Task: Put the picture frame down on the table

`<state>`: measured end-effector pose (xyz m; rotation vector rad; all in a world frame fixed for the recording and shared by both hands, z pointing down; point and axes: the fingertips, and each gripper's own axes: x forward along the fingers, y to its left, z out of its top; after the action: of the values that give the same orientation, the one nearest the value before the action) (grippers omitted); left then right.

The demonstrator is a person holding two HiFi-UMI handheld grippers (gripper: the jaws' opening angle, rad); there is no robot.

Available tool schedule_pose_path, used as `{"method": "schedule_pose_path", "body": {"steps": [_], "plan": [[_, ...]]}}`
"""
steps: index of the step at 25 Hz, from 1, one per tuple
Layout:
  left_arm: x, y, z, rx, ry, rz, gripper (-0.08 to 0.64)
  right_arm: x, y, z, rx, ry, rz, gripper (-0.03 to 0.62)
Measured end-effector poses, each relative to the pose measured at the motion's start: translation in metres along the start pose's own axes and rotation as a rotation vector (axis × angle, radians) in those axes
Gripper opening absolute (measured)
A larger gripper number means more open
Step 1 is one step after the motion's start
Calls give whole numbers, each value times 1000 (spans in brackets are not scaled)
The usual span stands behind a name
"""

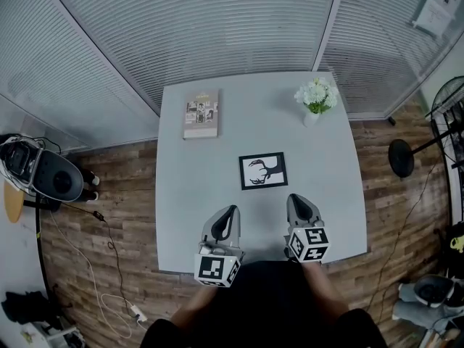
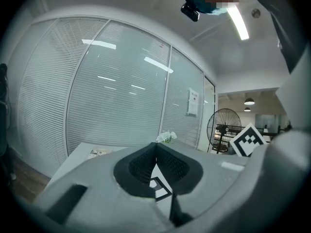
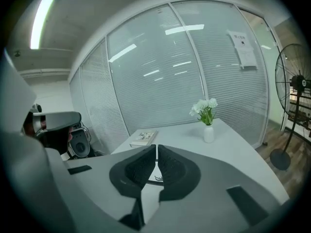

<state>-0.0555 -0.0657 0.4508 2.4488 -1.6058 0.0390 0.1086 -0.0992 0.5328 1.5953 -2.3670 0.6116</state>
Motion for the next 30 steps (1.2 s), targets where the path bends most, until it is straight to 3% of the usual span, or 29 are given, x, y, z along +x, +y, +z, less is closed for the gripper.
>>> {"method": "schedule_pose_path", "body": {"steps": [13, 30], "plan": [[-9, -8, -6, 1, 6, -7, 15, -43, 24, -5, -19, -48, 11, 12], [-8, -6, -4, 10, 0, -11, 15, -41, 32, 1, -29, -79, 43, 12]]}}
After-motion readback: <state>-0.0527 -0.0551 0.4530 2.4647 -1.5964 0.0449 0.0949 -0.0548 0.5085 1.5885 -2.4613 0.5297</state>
